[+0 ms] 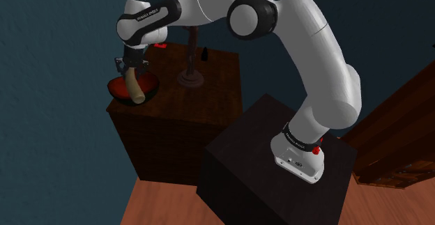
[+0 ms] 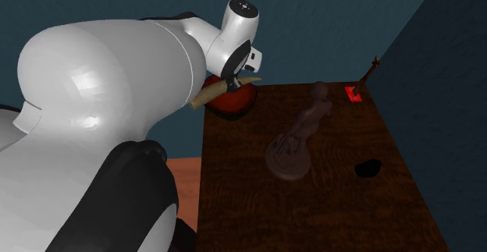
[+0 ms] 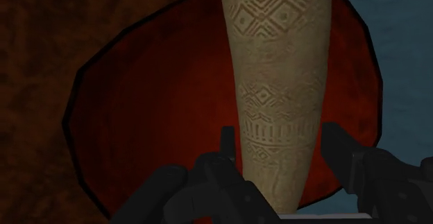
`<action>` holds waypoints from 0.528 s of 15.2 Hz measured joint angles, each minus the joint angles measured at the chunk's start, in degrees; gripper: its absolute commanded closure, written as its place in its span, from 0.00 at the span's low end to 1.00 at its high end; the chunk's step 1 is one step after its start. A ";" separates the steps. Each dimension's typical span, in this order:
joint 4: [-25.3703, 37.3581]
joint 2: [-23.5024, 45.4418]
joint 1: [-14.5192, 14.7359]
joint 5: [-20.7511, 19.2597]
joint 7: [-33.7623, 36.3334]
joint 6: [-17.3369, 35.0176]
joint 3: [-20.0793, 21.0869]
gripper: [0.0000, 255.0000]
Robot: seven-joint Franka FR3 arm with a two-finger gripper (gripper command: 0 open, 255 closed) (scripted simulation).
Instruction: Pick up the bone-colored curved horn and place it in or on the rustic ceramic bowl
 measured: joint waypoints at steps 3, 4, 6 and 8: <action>0.23 0.21 -0.01 0.05 -0.15 0.20 0.09 1.00; 0.24 0.23 0.01 0.05 -0.15 0.25 0.09 1.00; 0.00 0.13 0.01 0.07 -0.16 0.43 0.10 1.00; 0.24 0.30 0.05 0.05 -0.14 0.42 0.09 0.00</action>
